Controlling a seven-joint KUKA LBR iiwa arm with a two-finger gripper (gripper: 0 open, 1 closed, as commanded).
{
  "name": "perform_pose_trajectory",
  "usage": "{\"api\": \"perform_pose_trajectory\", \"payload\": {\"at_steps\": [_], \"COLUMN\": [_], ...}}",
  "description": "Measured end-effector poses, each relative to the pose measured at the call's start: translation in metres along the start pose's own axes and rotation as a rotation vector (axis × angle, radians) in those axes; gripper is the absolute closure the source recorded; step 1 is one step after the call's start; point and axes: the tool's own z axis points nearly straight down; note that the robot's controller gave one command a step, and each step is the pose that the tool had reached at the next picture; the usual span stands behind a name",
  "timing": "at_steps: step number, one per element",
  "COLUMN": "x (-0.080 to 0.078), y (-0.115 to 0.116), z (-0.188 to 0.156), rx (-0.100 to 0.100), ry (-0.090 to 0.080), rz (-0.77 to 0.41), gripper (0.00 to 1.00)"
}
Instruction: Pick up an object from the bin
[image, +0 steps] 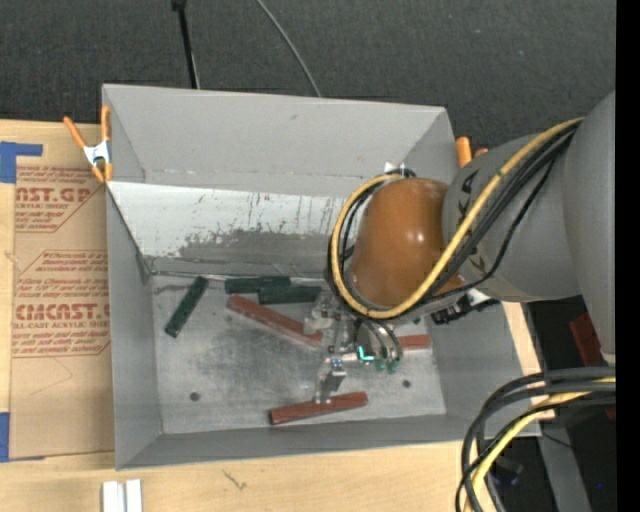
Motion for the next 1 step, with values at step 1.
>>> {"api": "perform_pose_trajectory", "payload": {"at_steps": [1], "x": [-0.0008], "y": [0.0], "z": [-0.0018], "rx": [0.0], "ry": [-0.003], "rz": [0.0], "gripper": [0.0]}}
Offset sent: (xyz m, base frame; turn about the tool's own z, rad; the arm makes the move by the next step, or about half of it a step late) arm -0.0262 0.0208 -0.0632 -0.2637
